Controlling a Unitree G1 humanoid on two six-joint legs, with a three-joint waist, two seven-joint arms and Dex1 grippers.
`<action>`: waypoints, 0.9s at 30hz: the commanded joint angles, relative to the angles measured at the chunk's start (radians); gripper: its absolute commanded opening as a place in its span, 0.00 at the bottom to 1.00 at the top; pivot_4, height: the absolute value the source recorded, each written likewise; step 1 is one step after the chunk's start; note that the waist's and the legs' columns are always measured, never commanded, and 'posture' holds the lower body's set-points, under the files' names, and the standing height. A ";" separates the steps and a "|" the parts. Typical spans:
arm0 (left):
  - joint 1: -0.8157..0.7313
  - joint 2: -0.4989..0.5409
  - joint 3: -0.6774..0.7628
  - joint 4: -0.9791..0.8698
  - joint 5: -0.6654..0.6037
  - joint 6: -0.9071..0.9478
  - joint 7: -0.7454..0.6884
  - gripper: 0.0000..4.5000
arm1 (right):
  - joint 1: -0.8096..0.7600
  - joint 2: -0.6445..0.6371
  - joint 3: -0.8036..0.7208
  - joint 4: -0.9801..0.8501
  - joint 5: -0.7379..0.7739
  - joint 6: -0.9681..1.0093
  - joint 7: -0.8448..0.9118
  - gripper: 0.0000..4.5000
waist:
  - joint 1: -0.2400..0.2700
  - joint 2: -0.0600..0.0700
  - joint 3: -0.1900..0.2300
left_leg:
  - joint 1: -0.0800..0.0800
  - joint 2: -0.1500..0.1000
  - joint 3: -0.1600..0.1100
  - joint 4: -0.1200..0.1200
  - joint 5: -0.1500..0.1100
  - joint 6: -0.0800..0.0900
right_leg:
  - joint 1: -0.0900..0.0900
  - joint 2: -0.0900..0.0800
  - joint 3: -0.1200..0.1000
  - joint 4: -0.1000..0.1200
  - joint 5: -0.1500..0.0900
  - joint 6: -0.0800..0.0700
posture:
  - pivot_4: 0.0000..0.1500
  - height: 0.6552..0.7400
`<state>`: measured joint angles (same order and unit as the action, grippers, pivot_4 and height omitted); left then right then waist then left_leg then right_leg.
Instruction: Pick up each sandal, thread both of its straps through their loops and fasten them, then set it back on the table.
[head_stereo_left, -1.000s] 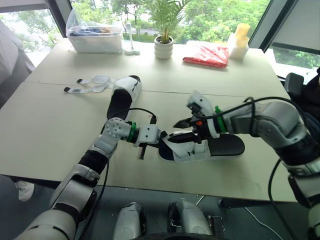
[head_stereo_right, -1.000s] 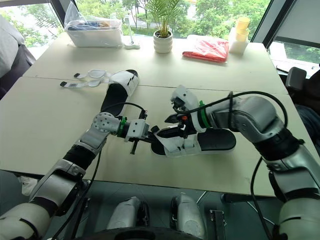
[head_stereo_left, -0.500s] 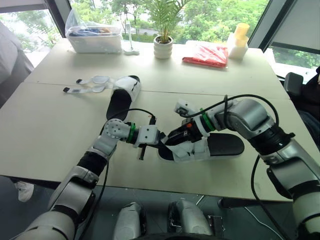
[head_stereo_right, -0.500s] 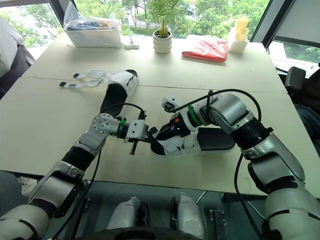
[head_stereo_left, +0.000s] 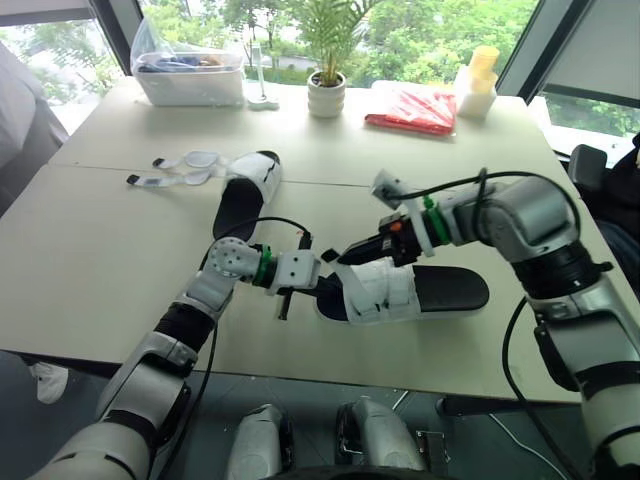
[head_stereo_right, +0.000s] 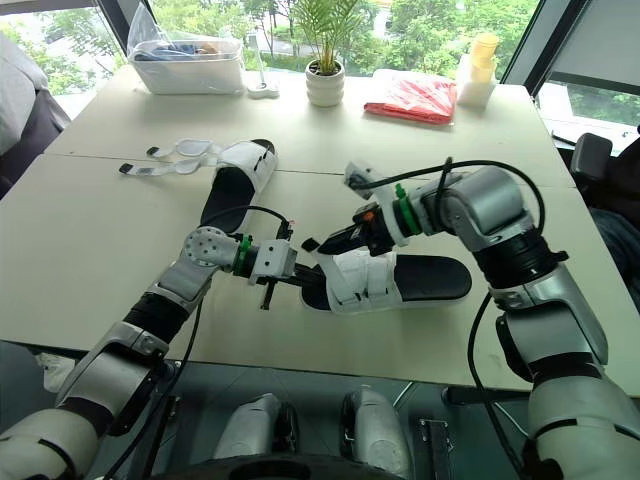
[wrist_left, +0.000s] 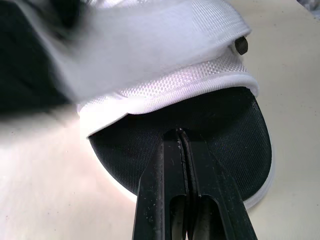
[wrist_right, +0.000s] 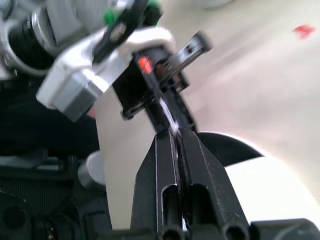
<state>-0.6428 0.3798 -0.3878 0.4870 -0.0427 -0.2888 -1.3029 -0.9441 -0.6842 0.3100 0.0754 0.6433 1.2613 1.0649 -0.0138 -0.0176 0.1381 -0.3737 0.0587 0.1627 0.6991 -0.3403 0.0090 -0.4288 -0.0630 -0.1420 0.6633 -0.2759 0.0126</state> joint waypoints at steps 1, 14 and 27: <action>0.024 0.003 -0.048 0.041 0.058 0.025 -0.010 0.00 | -0.010 -0.007 -0.106 0.017 0.018 0.036 -0.035 0.01 | -0.001 0.000 0.000 | 0.000 0.000 0.000 0.000 0.000 0.000 | 0.000 0.000 0.000 0.000 0.000 0.000 | 1.00 0.86; 0.013 -0.002 -0.050 0.049 0.058 0.024 -0.016 0.00 | 0.053 0.053 -0.149 0.174 -0.086 -0.033 -0.175 0.01 | -0.003 0.001 0.000 | 0.000 0.000 0.000 0.000 0.000 -0.001 | 0.000 0.000 0.000 0.001 0.000 0.000 | 1.00 0.86; 0.019 -0.008 -0.050 0.048 0.056 0.027 -0.014 0.00 | 0.116 0.003 -0.107 0.162 -0.197 -0.129 -0.217 0.01 | -0.003 0.002 -0.001 | 0.001 0.000 0.000 0.001 0.000 -0.001 | 0.001 0.000 0.000 0.001 0.000 0.000 | 1.00 0.86</action>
<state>-0.6559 0.3666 -0.3863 0.5076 -0.0415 -0.2854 -1.3002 -0.8279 -0.6289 0.2391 0.2235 0.5246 1.1490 0.9169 -0.0165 -0.0157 0.1372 -0.3728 0.0584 0.1630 0.6996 -0.3398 0.0083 -0.4280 -0.0637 -0.1419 0.6642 -0.2757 0.0126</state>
